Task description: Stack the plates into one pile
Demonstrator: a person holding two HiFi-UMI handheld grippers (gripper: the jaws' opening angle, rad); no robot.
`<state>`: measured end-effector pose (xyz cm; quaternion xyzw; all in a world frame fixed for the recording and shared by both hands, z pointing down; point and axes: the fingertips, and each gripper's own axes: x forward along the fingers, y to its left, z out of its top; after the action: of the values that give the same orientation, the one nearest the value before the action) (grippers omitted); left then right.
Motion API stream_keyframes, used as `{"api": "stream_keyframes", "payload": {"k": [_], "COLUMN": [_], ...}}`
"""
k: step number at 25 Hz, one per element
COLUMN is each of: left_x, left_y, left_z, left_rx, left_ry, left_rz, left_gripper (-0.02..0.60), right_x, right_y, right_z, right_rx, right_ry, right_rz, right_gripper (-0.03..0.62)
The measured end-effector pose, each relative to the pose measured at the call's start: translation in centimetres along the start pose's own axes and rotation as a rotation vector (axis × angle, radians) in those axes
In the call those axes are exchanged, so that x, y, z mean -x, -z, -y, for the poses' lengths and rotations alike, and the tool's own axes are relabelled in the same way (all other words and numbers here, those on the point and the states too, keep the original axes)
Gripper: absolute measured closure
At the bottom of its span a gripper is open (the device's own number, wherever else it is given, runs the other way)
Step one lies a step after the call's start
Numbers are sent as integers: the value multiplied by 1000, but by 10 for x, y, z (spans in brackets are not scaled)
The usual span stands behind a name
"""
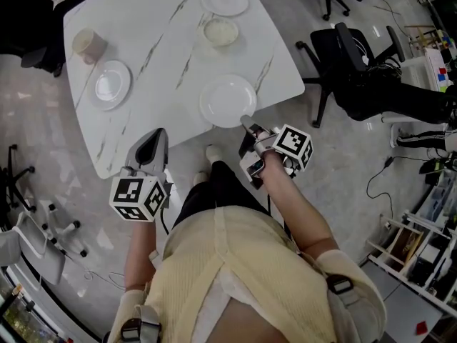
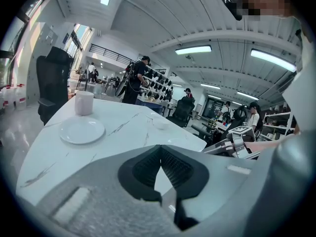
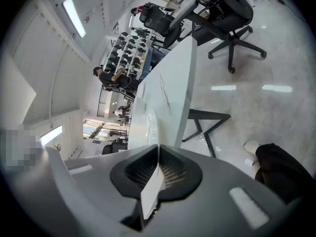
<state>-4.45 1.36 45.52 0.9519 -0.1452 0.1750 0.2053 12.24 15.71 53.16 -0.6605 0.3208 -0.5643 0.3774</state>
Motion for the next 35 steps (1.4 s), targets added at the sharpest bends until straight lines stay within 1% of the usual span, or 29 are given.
{"api": "stream_keyframes", "payload": {"k": [6, 11, 15, 19, 24, 28, 30, 32, 35], "left_x": [7, 8, 7, 6, 7, 9, 11, 16, 25], "left_y": [-4, -7, -10, -18, -30, -36, -36, -35, -35], "left_z": [-10, -15, -21, -28, -34, -43, -47, -52, -60], "left_rx": [34, 90, 114, 126, 103, 98, 108, 134, 162], "left_ry": [-25, -27, -50, -96, -142, -190, -218, -249, -309], "left_rz": [26, 35, 45, 67, 99, 110, 115, 124, 139], "left_gripper": [577, 577, 577, 577, 577, 577, 577, 577, 575], "right_x": [2, 1, -4, -14, -31, -50, -60, -68, -81], "right_y": [1, -3, -9, -13, -15, -11, -5, 2, 13], "right_z": [-7, -15, -25, -38, -53, -72, -81, -88, -98], "right_rx": [26, 42, 70, 91, 116, 134, 146, 162, 182], "right_ry": [-26, -56, -75, -96, -115, -151, -168, -177, -196], "right_rz": [7, -8, -28, -64, -111, -173, -214, -255, -318], "right_gripper": [582, 582, 582, 582, 582, 582, 582, 581, 580]}}
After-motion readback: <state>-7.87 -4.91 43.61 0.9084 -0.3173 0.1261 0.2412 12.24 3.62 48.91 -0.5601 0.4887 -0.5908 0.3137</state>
